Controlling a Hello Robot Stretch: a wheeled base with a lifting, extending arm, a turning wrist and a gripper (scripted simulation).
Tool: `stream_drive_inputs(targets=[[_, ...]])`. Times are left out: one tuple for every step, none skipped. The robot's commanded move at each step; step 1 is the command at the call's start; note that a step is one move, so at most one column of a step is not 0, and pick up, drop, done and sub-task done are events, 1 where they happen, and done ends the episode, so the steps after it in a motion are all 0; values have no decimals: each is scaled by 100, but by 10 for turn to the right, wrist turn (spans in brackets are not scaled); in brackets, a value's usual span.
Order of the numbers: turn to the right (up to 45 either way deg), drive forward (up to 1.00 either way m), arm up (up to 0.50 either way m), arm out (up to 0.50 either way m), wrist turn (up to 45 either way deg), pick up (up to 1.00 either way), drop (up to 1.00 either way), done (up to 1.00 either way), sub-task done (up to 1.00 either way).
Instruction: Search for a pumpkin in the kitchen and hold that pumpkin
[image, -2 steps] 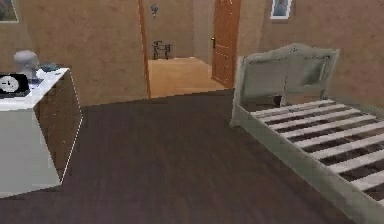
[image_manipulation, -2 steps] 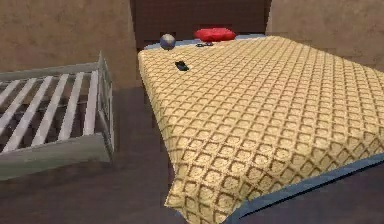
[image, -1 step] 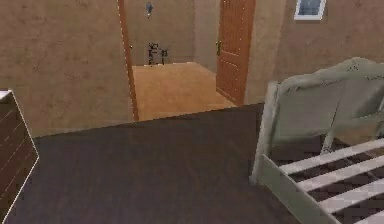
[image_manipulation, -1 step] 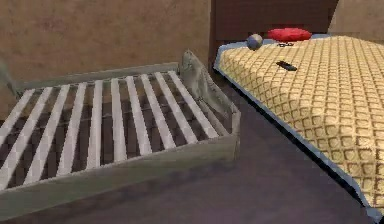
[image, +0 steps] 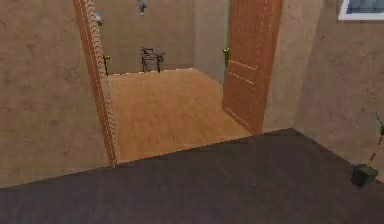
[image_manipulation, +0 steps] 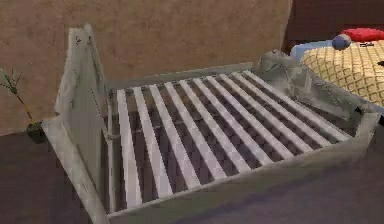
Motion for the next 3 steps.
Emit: stream_drive_inputs(targets=[[0, 100, 0, 0, 0, 0, 0, 0, 0], [0, 100, 0, 0, 0, 0, 0, 0, 0], [0, 100, 0, 0, 0, 0, 0, 0, 0]])
